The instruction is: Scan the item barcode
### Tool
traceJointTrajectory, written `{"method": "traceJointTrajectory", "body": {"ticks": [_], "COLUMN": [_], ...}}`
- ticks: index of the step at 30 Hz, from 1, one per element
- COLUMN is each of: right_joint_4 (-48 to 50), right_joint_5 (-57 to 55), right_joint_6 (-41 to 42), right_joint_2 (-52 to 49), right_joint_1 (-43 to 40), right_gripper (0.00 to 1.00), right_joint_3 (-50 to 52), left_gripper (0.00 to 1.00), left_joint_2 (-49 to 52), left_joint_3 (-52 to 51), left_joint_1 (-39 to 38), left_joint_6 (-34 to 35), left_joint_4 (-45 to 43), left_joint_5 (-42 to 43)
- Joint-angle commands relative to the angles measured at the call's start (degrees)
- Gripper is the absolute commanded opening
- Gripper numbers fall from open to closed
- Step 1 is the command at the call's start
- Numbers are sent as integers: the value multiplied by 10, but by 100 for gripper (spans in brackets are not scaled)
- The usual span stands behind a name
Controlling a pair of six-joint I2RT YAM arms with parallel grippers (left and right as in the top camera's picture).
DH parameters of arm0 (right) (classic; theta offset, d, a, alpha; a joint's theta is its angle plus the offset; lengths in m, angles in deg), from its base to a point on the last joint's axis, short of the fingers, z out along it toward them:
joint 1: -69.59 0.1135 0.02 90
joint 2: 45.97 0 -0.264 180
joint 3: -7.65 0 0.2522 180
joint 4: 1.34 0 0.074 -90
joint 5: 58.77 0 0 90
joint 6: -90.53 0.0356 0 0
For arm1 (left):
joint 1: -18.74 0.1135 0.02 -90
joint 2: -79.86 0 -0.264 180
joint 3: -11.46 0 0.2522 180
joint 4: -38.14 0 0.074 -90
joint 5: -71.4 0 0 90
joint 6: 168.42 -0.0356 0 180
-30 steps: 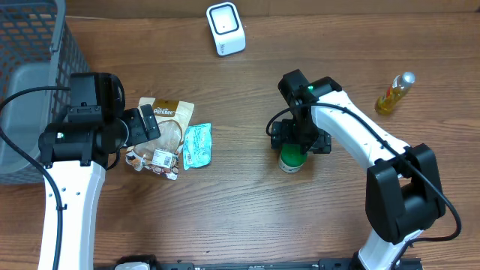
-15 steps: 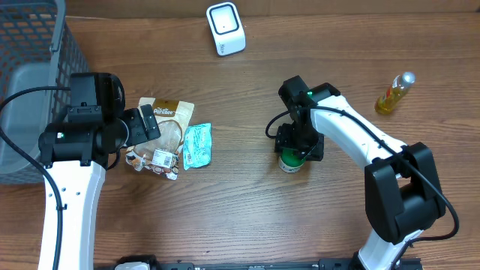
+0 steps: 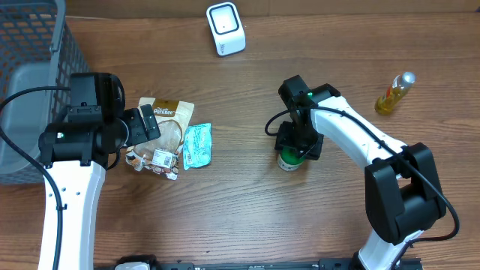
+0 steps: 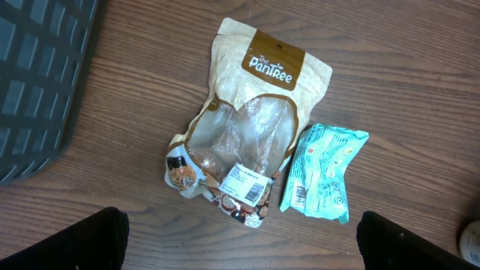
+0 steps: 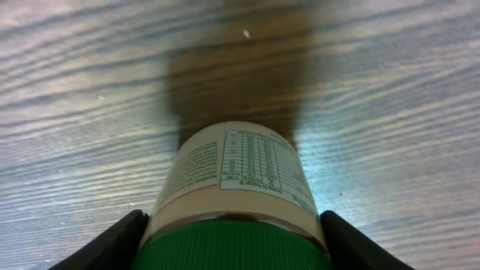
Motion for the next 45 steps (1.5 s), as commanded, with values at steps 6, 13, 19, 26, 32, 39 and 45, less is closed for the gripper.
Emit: {"method": "traceJointTrajectory", "body": {"ticks": [6,13,19,26,32,39,45], "right_joint_4": [43,69,91,114,92,85,79], "right_joint_5": [17,44,78,34,-8,-30,-116], "right_joint_6": [-15,-76,-165,-210,-205,-205,-206], "right_joint_2": [5,5,5,5,5,5,-10], "right_joint_1": [4,4,9,50,89,121,149], "right_gripper": [57,57,58,58,60,60,61], "right_joint_3": [4,4,4,3,-41,-87,-86], "left_gripper": [100,100,100,100,99,99,100], "left_joint_2": [1,1,1,1,1,1,1], "left_joint_3": [5,5,5,5,5,5,5], "left_joint_1": [-4,-4,-4,-4,-4,-4,-4], "left_joint_6": [-5,-5,-5,-5,-5,-5,-5], "left_joint_4": [0,0,-1,-1,-1,-1,0], "left_joint_5": [-4,-4,-4,-4,-3,-3,-4]}}
